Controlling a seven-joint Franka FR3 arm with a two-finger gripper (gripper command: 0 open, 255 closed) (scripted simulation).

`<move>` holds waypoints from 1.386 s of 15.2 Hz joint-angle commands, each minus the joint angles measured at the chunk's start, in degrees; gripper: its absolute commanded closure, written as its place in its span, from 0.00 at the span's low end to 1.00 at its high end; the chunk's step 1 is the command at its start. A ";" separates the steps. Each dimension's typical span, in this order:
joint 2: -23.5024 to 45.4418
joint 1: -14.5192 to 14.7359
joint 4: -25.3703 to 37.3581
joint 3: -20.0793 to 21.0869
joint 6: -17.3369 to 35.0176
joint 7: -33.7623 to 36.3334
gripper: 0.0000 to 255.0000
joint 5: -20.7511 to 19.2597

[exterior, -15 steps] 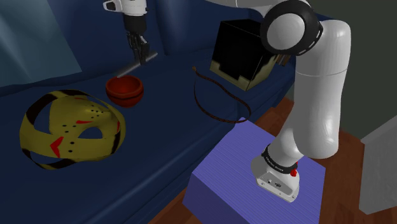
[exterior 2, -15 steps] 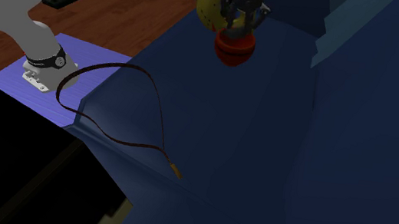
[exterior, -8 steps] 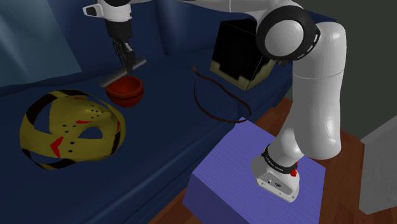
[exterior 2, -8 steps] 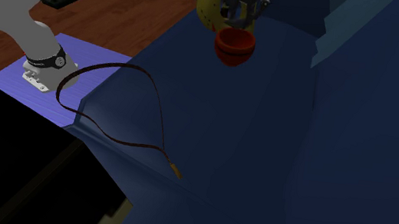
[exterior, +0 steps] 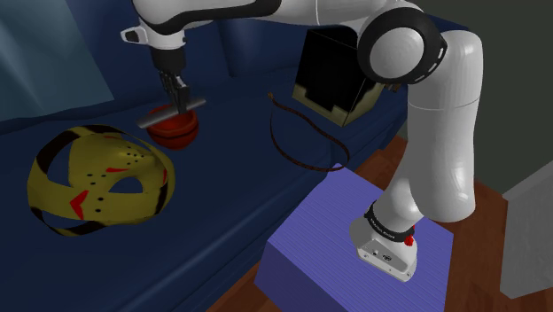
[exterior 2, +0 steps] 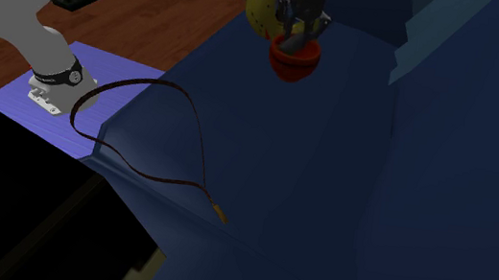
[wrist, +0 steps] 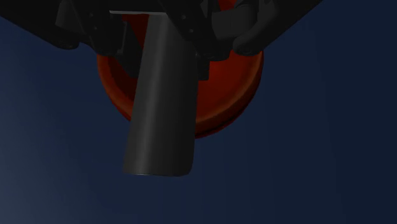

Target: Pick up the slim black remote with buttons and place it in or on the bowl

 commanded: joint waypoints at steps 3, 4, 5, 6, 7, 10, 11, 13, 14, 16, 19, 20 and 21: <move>0.24 0.02 -1.60 -0.01 1.75 -0.01 1.00 -0.01; 0.25 0.02 -1.59 -0.01 1.75 -0.01 1.00 -0.01; 0.25 0.02 -1.59 -0.01 1.75 -0.02 1.00 -0.01; 0.25 0.02 -1.59 -0.01 1.75 -0.02 1.00 -0.01; 0.25 0.03 -1.59 -0.01 1.75 -0.02 1.00 -0.01; 0.34 0.01 -1.39 -0.02 1.64 -0.03 0.00 -0.01; 0.40 0.01 -1.34 -0.02 1.65 -0.03 0.00 -0.01; 0.39 0.02 -1.32 -0.02 1.62 -0.03 0.00 -0.01; 0.40 0.02 -1.30 -0.02 1.61 -0.03 0.00 -0.01; 0.29 0.00 0.39 -0.02 -0.20 0.00 0.00 -0.02; 1.02 -0.08 6.90 -0.04 -5.98 0.06 0.00 -0.04; 1.02 -0.08 6.90 -0.04 -5.98 0.06 0.00 -0.04; 1.00 -0.08 6.87 -0.04 -5.97 0.06 0.00 -0.04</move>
